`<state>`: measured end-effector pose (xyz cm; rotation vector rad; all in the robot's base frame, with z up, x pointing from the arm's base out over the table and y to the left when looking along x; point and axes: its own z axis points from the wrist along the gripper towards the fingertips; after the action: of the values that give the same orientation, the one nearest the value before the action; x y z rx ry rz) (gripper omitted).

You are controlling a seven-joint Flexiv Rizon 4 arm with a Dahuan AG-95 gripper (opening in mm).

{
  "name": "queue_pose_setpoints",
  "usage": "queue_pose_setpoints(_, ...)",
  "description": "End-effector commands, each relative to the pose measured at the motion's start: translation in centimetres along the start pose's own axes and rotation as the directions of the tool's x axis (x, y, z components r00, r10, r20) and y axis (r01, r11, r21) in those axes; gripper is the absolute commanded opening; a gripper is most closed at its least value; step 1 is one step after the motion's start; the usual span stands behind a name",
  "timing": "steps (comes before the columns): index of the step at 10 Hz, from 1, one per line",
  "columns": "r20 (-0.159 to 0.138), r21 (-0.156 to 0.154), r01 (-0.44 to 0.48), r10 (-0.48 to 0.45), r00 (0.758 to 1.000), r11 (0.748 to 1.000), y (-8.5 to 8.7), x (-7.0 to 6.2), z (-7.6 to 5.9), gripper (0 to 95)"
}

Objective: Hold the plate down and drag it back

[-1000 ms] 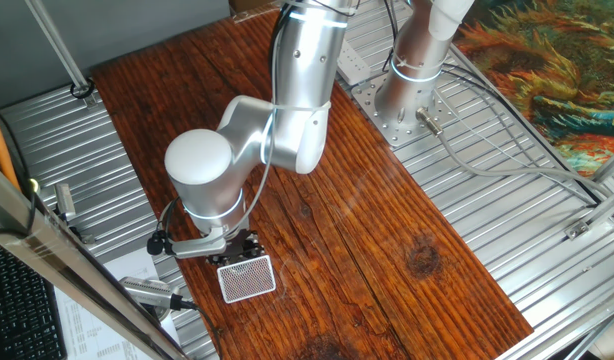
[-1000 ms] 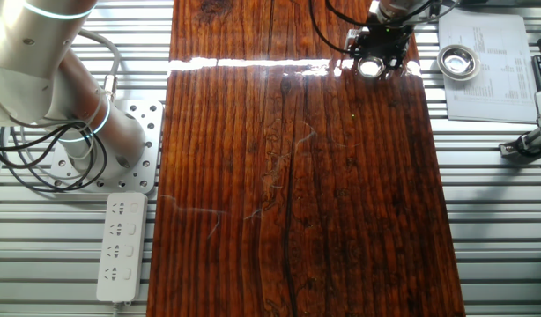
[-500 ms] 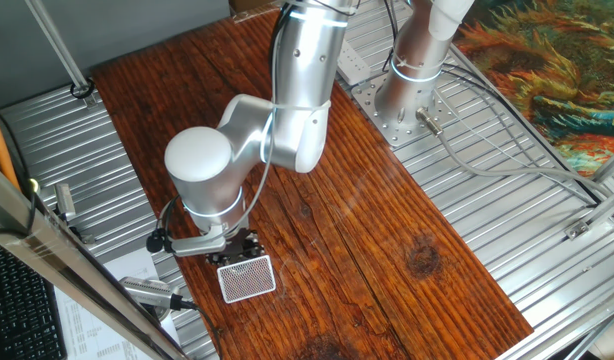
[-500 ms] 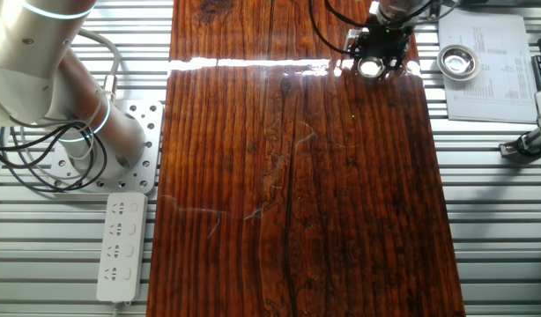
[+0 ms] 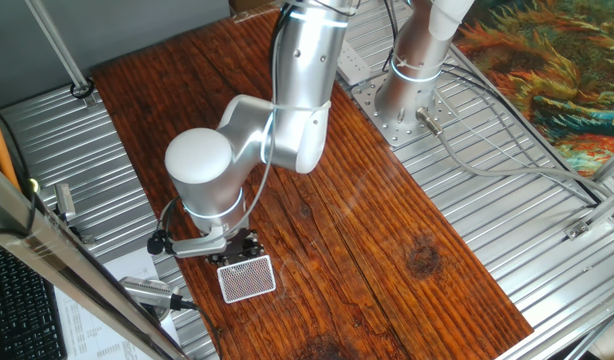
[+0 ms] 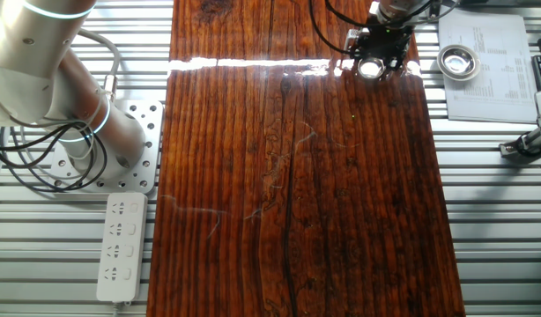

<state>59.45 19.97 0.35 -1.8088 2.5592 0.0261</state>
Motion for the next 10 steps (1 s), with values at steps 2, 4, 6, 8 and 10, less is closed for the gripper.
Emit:
queue_pose_setpoints(2, 0.012, -0.005, -0.007, 0.007, 1.000, 1.000, 0.02, 0.06, 0.00, 0.0)
queue_pose_setpoints(4, 0.017, -0.006, -0.001, 0.001, 1.000, 1.000, 0.01, 0.06, -0.10, 19.0)
queue_pose_setpoints(6, 0.011, -0.005, 0.003, -0.003, 1.000, 1.000, 0.00, 0.06, -0.13, 19.0)
queue_pose_setpoints(8, 0.009, -0.004, 0.007, -0.007, 1.000, 1.000, 0.00, 0.06, -0.13, 38.0)
queue_pose_setpoints(10, 0.007, -0.004, 0.010, -0.010, 1.000, 1.000, 0.00, 0.06, -0.13, 38.0)
